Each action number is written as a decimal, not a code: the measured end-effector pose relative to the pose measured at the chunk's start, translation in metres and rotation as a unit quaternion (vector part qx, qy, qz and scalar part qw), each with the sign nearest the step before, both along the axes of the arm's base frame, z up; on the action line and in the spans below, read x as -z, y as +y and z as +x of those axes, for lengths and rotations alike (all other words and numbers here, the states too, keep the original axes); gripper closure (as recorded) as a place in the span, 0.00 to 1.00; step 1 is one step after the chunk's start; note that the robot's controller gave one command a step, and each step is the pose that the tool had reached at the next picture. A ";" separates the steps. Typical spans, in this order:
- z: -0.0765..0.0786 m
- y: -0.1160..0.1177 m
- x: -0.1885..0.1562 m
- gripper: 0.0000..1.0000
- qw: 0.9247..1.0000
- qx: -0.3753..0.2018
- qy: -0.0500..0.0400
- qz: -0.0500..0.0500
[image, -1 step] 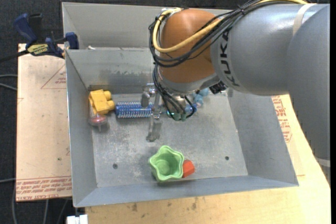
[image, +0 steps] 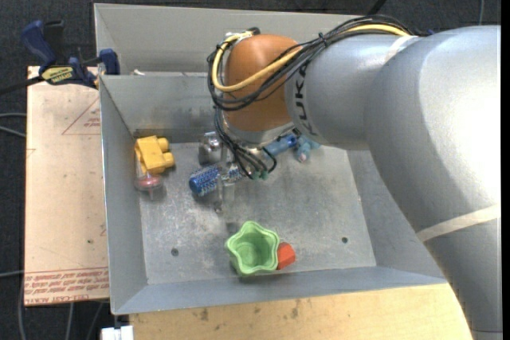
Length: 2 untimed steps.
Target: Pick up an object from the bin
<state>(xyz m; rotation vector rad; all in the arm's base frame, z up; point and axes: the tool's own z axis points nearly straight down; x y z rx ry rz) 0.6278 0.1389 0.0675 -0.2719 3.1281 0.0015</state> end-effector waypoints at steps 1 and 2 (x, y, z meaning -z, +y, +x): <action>0.000 0.000 -0.002 1.00 1.000 0.000 0.000 0.001; -0.008 0.001 -0.186 1.00 0.998 -0.065 -0.004 0.001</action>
Offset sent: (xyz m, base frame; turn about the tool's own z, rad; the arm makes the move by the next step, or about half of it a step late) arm 0.0000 0.0000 0.0000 0.0000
